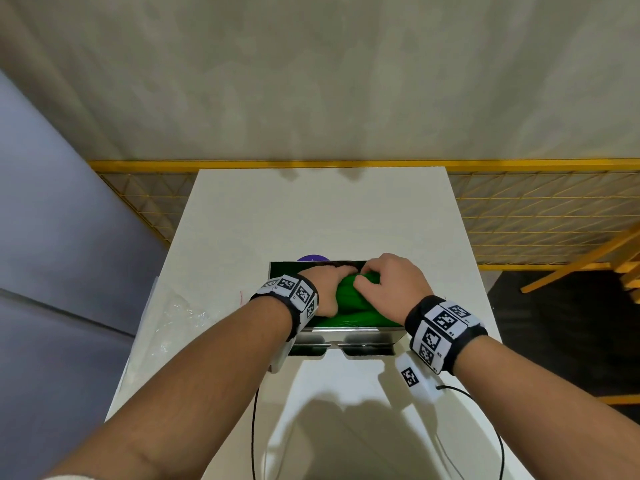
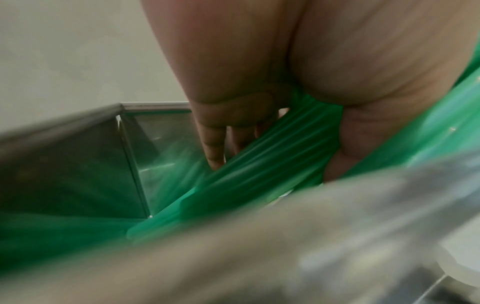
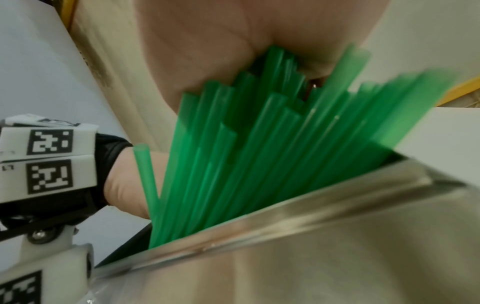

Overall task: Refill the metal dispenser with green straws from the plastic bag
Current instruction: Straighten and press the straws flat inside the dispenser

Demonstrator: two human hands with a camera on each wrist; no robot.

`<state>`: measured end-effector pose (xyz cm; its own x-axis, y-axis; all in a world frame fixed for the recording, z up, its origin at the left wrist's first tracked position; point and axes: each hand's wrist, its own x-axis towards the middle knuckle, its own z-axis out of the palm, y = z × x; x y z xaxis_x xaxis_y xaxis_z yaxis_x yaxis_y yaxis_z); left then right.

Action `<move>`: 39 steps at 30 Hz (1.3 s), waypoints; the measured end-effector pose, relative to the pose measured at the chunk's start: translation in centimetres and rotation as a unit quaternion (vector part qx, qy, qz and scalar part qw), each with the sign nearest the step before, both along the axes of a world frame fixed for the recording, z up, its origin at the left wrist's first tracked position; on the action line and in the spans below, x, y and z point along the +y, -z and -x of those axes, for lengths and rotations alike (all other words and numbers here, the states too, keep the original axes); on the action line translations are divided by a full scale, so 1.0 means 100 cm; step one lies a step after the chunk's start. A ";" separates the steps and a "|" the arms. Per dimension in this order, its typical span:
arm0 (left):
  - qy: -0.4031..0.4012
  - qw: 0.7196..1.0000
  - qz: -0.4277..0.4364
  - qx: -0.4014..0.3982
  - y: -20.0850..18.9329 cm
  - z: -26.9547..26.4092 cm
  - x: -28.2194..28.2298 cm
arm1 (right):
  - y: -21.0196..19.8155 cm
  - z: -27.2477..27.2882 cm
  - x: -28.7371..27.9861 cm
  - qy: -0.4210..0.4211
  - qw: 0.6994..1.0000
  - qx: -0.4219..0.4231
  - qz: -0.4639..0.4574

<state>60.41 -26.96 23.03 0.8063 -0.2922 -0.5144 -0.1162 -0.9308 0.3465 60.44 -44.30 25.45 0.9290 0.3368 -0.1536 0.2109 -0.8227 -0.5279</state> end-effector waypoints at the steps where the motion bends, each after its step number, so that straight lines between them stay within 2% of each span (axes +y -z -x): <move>1: 0.000 1.000 0.008 0.000 0.000 0.000 0.000 | 0.000 0.000 -0.001 -0.001 1.000 -0.001 -0.010; 4: -0.007 1.000 0.022 -0.005 0.000 0.000 0.001 | 0.002 0.000 -0.004 0.010 0.998 -0.002 -0.064; 11: 0.001 1.000 -0.006 0.002 -0.008 -0.004 0.001 | 0.006 0.005 -0.003 0.039 0.980 -0.005 -0.194; 14: 0.022 1.000 -0.013 0.000 -0.010 -0.007 -0.001 | 0.007 0.005 -0.006 0.028 0.982 -0.017 -0.187; 21: 0.010 1.000 -0.015 -0.011 -0.013 -0.008 -0.004 | 0.005 0.002 -0.016 -0.020 0.993 -0.043 -0.106; 29: -0.002 1.000 -0.001 -0.019 -0.015 -0.001 -0.001 | 0.004 0.005 -0.018 -0.035 0.987 -0.012 -0.154; 39: -0.001 0.999 0.011 -0.050 -0.026 -0.004 -0.007 | 0.001 0.002 -0.021 0.012 0.967 -0.075 -0.243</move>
<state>60.80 -27.68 25.66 0.8535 -0.3012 -0.4253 -0.1498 -0.9234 0.3533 60.26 -46.44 25.37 0.9374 0.3128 0.1533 0.2978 -0.4912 -0.8185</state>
